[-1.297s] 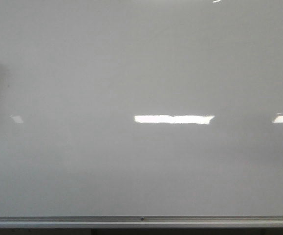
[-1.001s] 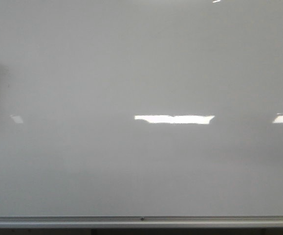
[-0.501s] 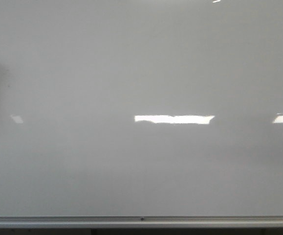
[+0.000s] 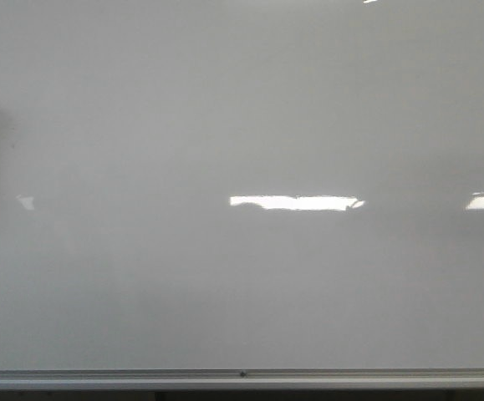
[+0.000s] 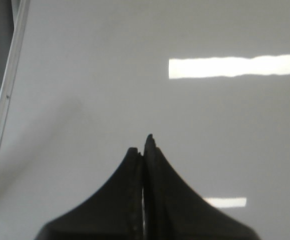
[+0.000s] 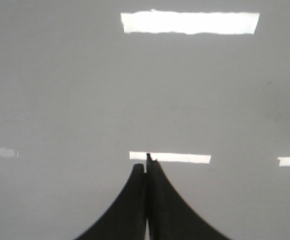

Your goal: Write number 2 on whiteboard

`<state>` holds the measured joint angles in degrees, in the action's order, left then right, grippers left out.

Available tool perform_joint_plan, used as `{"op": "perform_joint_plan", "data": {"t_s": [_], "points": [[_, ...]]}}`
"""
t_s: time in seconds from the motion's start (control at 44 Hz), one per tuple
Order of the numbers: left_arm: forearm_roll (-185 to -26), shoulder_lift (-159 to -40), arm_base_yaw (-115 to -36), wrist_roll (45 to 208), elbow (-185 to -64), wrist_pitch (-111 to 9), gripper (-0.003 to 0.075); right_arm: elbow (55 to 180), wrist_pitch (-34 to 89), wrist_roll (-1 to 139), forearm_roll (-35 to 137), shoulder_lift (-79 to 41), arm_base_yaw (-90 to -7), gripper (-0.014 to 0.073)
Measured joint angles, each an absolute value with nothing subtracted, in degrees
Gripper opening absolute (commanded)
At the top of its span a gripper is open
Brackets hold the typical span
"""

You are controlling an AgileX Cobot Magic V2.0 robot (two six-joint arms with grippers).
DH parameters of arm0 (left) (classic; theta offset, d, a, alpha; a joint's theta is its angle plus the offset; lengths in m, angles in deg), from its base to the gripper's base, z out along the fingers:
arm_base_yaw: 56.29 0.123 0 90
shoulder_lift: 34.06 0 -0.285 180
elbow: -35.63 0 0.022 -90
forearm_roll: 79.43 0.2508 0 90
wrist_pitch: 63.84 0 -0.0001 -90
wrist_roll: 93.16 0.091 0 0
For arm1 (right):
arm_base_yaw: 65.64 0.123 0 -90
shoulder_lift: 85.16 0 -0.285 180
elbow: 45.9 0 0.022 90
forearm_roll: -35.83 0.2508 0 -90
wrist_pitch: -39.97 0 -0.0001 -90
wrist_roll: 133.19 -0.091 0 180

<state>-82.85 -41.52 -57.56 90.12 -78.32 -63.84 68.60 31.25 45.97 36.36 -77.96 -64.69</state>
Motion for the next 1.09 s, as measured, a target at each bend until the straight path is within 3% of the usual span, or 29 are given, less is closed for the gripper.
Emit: {"op": "perform_joint_plan", "data": {"t_s": [0.41,0.933,1.024,1.092], "points": [[-82.3,-57.3,-57.6,90.1,-100.5,-51.0,-0.002,88.8,19.2,46.0,36.5,-63.5,-64.7,-0.0068],[-82.1,-75.0,-57.6,90.1,-102.0,-36.3,-0.002,88.7,12.3,46.0,36.5,-47.6,-64.7,-0.0067],[-82.1,-77.6,-57.6,90.1,-102.0,-35.1,-0.002,88.4,10.8,46.0,36.5,-45.7,-64.7,-0.0028],[-82.1,-78.9,-57.6,90.1,-102.0,-35.1,-0.002,88.4,10.4,46.0,36.5,-44.9,-64.7,0.0057]]}}
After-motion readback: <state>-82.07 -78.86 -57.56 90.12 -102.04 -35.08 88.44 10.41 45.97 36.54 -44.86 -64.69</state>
